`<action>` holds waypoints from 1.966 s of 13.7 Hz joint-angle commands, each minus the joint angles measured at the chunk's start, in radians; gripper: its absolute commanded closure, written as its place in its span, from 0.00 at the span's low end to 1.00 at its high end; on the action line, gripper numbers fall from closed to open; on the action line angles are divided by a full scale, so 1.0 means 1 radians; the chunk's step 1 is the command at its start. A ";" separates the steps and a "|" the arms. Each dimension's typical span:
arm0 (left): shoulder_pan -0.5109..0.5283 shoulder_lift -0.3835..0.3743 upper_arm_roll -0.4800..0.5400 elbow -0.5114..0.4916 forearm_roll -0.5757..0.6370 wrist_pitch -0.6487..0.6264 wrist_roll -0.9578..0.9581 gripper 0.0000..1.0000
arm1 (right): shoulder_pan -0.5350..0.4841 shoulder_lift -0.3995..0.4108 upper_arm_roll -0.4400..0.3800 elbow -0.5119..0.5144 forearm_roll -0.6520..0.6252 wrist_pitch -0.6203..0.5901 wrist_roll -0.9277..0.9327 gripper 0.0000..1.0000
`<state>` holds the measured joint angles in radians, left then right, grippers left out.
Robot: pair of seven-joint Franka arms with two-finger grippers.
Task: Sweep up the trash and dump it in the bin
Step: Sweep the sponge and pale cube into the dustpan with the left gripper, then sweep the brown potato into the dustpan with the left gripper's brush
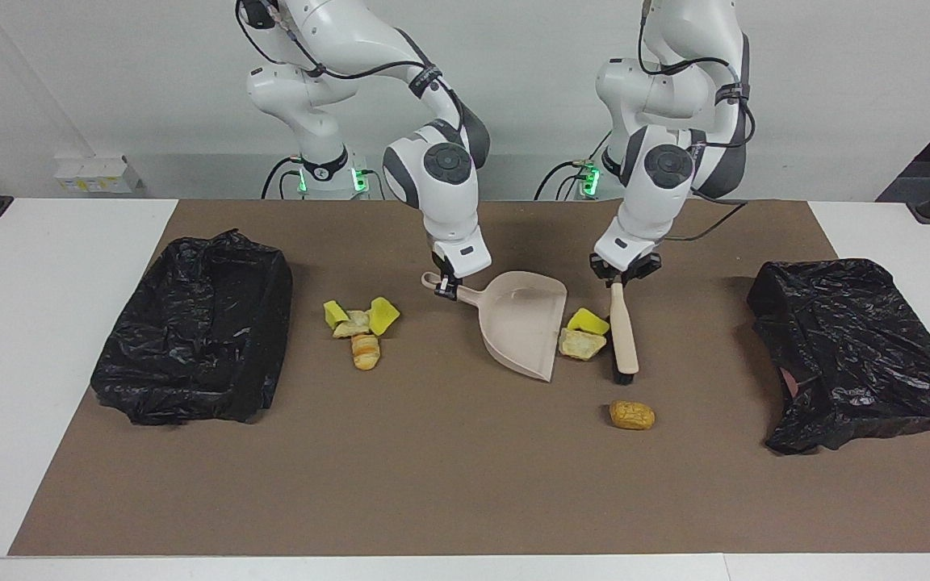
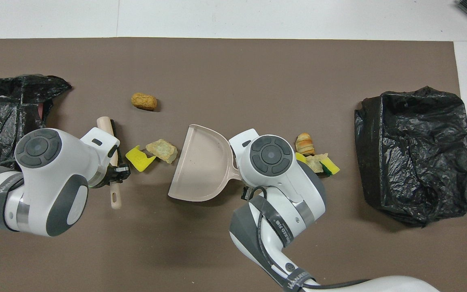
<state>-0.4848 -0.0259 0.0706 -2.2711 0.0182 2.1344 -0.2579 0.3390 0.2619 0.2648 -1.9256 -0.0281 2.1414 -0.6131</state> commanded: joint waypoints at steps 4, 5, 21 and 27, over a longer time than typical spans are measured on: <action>-0.207 -0.060 0.009 -0.018 0.000 -0.065 0.042 1.00 | 0.002 -0.009 0.002 -0.010 -0.021 0.017 0.035 1.00; -0.215 -0.060 0.011 -0.002 0.000 -0.068 0.042 1.00 | 0.002 -0.009 0.002 -0.009 -0.021 0.017 0.035 1.00; 0.285 0.337 0.021 0.575 0.101 -0.120 0.626 1.00 | 0.026 0.023 0.004 0.002 -0.069 0.090 0.196 1.00; 0.287 0.402 0.017 0.581 0.106 -0.024 0.782 1.00 | 0.028 0.045 0.004 0.034 -0.070 0.084 0.204 1.00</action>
<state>-0.1912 0.3744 0.0935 -1.6905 0.1121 2.0979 0.4818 0.3668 0.2896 0.2650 -1.9068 -0.0767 2.2116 -0.4386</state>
